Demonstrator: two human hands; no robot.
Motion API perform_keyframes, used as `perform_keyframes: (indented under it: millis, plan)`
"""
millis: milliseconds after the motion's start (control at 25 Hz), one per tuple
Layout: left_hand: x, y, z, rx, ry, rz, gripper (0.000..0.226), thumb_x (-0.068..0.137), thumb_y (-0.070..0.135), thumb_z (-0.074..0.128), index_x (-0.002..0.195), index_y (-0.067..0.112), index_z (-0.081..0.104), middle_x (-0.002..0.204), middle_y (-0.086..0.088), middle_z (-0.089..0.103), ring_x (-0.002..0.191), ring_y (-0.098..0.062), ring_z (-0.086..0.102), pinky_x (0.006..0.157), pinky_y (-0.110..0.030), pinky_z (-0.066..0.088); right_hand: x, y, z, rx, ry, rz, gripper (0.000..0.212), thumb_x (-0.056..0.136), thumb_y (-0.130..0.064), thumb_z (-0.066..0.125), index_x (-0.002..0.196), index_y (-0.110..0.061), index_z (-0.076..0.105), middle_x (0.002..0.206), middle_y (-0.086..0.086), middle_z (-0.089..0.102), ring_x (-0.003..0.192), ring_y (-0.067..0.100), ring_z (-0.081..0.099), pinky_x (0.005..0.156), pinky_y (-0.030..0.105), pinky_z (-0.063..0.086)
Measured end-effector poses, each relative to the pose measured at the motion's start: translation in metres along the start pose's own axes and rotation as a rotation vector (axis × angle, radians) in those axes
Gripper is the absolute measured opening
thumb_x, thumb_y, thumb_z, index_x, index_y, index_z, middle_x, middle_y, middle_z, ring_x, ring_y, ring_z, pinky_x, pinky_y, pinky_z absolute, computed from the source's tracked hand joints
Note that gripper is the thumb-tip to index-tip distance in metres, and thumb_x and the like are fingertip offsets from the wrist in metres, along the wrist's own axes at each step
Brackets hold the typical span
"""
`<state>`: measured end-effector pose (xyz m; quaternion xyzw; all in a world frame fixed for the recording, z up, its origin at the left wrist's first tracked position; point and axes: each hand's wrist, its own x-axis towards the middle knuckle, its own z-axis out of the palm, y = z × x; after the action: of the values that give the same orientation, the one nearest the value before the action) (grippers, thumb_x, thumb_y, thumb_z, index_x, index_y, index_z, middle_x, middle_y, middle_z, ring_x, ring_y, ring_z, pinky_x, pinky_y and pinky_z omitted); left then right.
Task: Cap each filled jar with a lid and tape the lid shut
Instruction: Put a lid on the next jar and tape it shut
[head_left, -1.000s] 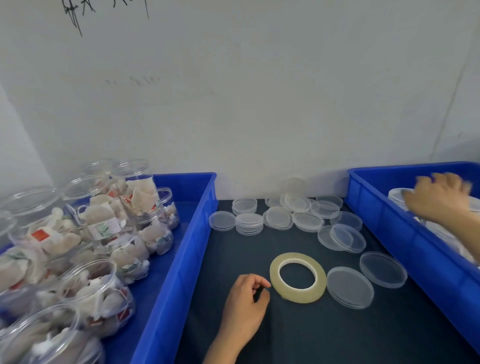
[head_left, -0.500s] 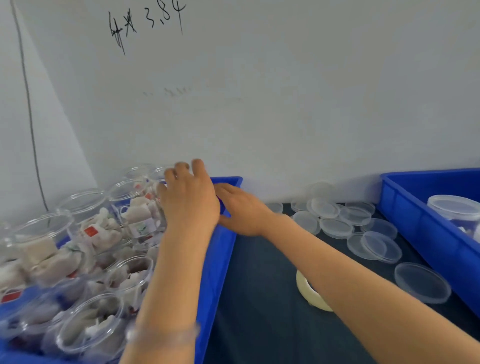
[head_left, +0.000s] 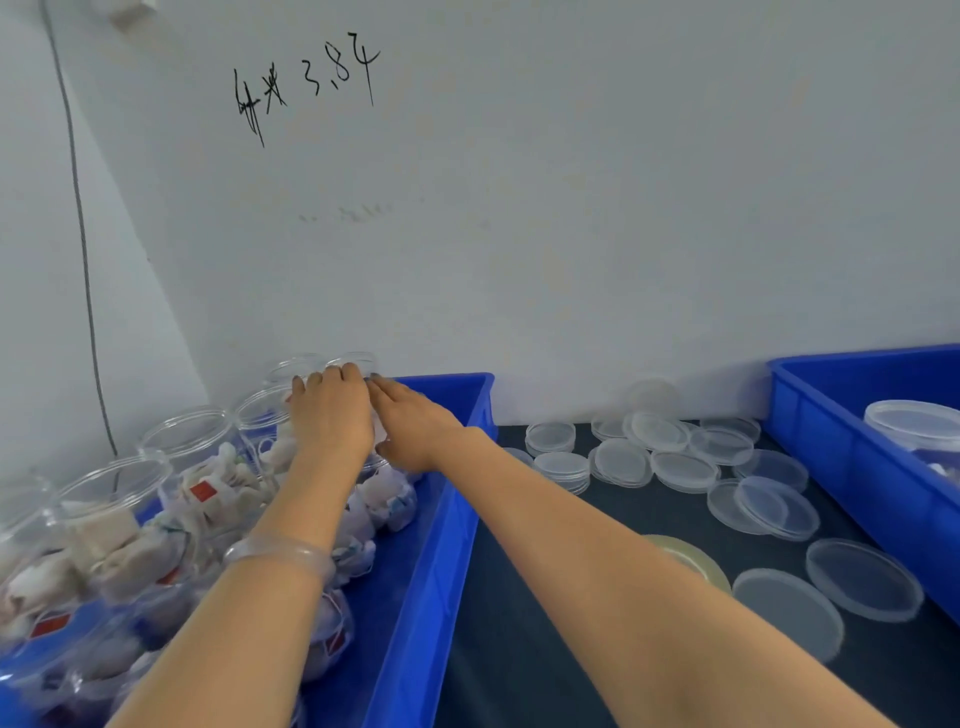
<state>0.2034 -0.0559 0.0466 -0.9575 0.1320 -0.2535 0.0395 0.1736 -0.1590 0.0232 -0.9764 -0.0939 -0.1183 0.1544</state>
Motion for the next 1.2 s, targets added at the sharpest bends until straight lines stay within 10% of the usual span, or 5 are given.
perform_keyframes:
  millis: [320, 640, 840, 1000, 1200]
  plan:
    - [-0.013, 0.001, 0.001, 0.004, 0.128, 0.027, 0.027, 0.097, 0.013, 0.056, 0.123, 0.017, 0.062, 0.125, -0.006, 0.060, 0.117, -0.027, 0.057, 0.113, -0.046, 0.033, -0.018, 0.006, 0.001, 0.119, 0.065, 0.007, 0.086, 0.095, -0.014, 0.060, 0.159, -0.012, 0.003, 0.167, 0.008, -0.001, 0.150, 0.027, 0.020, 0.114, 0.039, 0.035]
    - [-0.052, 0.070, -0.069, -0.402, 0.296, 0.168, 0.022, 0.098, 0.022, 0.053, 0.115, 0.023, 0.068, 0.110, -0.004, 0.061, 0.102, -0.025, 0.060, 0.069, -0.034, 0.041, -0.088, 0.019, -0.012, 0.453, 0.648, 0.045, 0.075, 0.089, -0.014, 0.064, 0.151, -0.016, 0.021, 0.154, 0.007, 0.030, 0.141, 0.026, 0.036, 0.097, 0.025, 0.045]
    - [-0.152, 0.097, -0.057, -0.449, 0.216, 0.304, 0.015, 0.085, 0.027, 0.072, 0.099, 0.030, 0.069, 0.095, 0.008, 0.057, 0.083, -0.013, 0.062, 0.051, -0.027, 0.040, -0.193, 0.032, 0.032, 0.431, 0.611, 0.276, 0.063, 0.081, -0.053, 0.047, 0.135, -0.049, 0.016, 0.141, -0.014, 0.044, 0.099, 0.003, 0.059, 0.061, 0.004, 0.036]
    - [-0.207, 0.114, -0.024, -0.529, 0.079, 0.475, 0.039, 0.044, 0.027, 0.099, 0.072, 0.030, 0.073, 0.068, 0.011, 0.057, 0.057, -0.006, 0.059, 0.031, -0.019, 0.036, -0.253, 0.046, 0.083, 0.446, 0.496, 0.328, 0.065, 0.085, -0.042, 0.061, 0.138, -0.034, 0.025, 0.140, -0.027, 0.028, 0.085, -0.017, 0.054, 0.067, 0.002, 0.038]
    - [-0.212, 0.131, 0.012, -0.682, 0.182, 0.449, 0.038, 0.054, 0.025, 0.096, 0.085, 0.029, 0.074, 0.078, 0.011, 0.059, 0.066, -0.007, 0.061, 0.038, -0.021, 0.047, -0.257, 0.068, 0.091, 0.448, 0.441, 0.351, 0.072, 0.078, -0.054, 0.054, 0.137, -0.026, 0.025, 0.145, -0.003, 0.032, 0.091, 0.000, 0.061, 0.073, 0.011, 0.045]
